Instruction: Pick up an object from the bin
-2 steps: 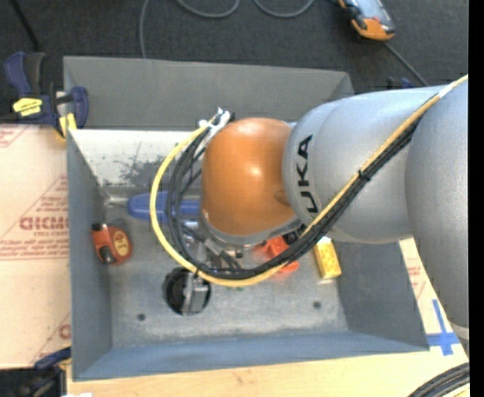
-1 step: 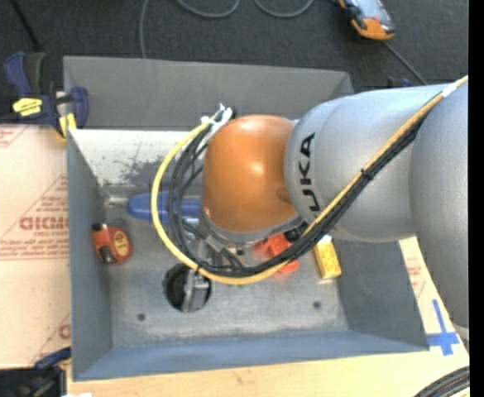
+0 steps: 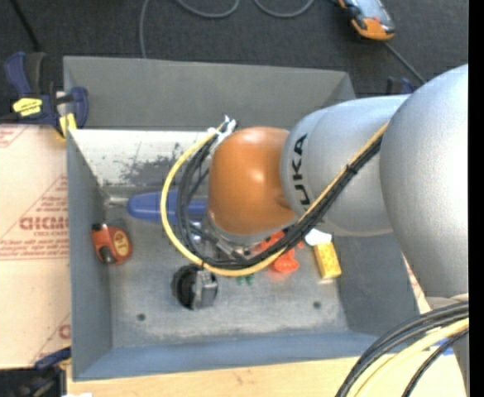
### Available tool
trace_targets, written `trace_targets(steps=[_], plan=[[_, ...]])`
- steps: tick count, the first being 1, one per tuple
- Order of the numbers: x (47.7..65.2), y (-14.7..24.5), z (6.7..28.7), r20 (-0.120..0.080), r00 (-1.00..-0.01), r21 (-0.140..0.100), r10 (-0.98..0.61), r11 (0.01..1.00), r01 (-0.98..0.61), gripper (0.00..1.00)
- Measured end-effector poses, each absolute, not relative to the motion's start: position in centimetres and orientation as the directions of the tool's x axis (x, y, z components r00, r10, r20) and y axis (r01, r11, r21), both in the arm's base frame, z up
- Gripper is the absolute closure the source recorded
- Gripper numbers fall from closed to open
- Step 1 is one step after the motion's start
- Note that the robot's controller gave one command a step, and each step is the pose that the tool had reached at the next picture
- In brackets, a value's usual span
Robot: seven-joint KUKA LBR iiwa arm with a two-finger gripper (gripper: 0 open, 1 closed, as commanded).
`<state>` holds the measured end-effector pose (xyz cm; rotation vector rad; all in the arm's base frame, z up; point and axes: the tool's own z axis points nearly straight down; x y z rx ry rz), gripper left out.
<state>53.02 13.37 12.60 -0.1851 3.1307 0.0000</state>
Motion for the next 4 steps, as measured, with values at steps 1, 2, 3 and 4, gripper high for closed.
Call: trace_targets(steps=[1,2,3,4], plan=[[55.7,12.4,7.5,-0.005,-0.997,0.001,-0.072,0.997,-0.072,0.00],[57.7,12.4,6.6,0.015,-0.996,0.002,-0.086,0.996,-0.086,0.00],[55.9,12.3,7.6,-0.008,-0.997,0.003,-0.074,0.997,-0.074,0.00],[58.0,12.5,7.1,0.008,-0.996,0.005,-0.084,0.996,-0.084,1.00]])
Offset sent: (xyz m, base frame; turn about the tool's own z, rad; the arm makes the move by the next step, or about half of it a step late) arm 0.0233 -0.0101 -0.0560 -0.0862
